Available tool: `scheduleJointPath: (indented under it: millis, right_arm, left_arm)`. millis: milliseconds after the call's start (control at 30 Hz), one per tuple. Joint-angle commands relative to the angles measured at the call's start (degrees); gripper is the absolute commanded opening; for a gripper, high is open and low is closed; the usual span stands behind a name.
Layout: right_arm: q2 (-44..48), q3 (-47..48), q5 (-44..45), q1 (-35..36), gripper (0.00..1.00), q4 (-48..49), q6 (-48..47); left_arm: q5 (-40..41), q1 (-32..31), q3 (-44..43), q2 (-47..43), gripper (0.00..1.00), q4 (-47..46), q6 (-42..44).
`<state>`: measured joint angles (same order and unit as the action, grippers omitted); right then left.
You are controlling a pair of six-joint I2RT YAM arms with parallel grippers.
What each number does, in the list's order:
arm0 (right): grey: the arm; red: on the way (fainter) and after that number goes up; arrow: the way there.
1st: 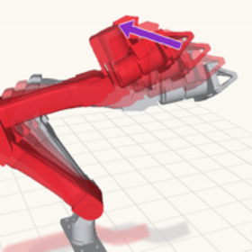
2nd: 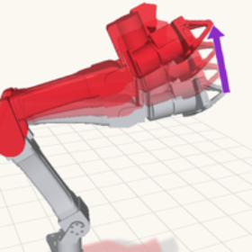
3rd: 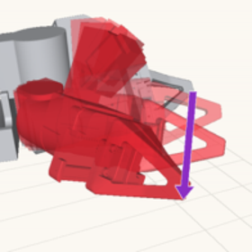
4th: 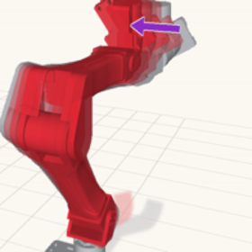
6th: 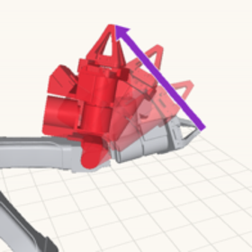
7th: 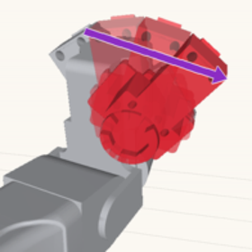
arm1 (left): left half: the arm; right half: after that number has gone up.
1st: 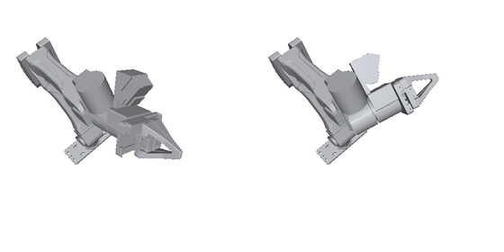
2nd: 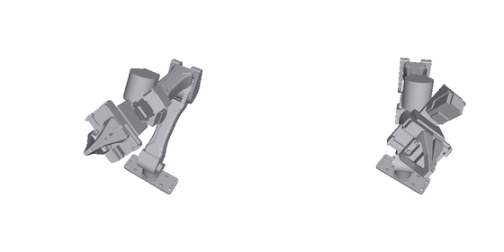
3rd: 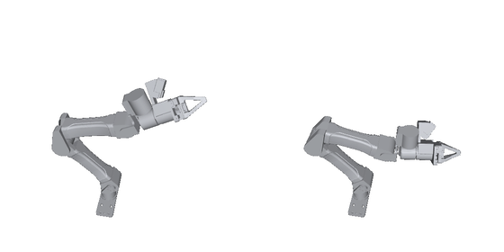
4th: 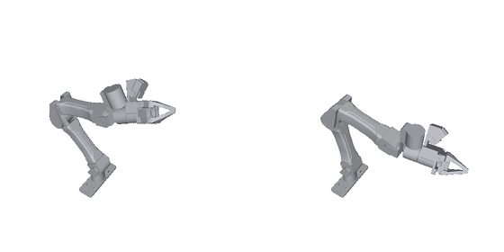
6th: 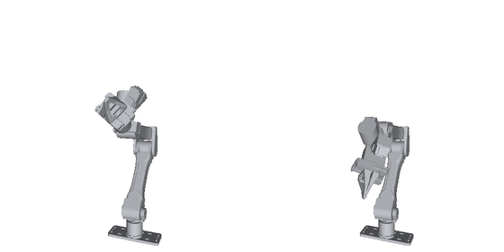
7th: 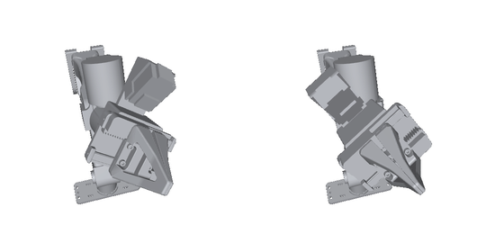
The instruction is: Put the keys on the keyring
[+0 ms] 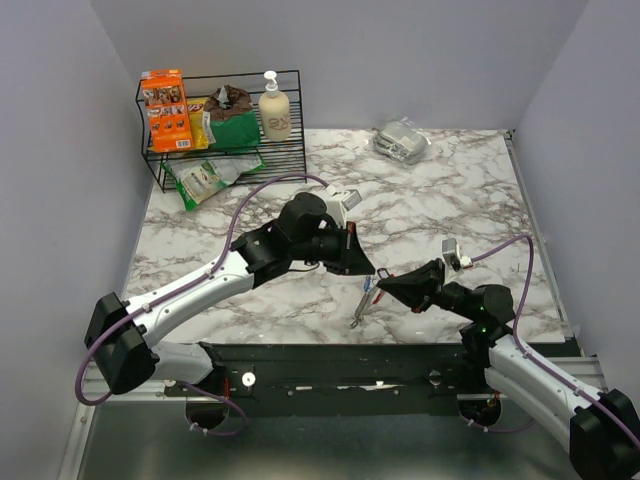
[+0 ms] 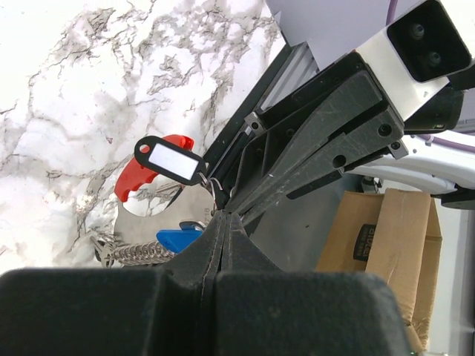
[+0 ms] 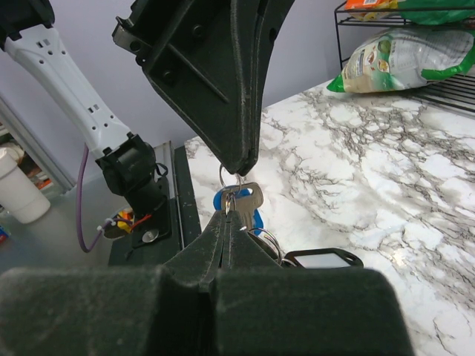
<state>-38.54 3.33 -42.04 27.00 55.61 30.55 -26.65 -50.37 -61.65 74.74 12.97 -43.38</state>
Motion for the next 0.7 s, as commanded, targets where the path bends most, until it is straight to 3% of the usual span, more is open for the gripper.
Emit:
scheduleJointPath:
  millis: [0,400,667]
  right_arm:
    - [0.6,-1.5,1.3,0.3,0.0,2.2,-0.5]
    - [1.1,-1.4,2.7,0.3,0.0,4.2,0.5]
    - [6.8,-2.8,11.1,1.1,0.0,4.0,-1.4]
  left_arm:
    - [0.5,-0.1,-1.5,-2.8,0.0,1.8,0.7]
    - [0.5,-0.1,1.2,-4.3,0.0,0.7,-1.2]
    - [2.6,-0.1,3.7,-6.0,0.0,-3.0,-3.8]
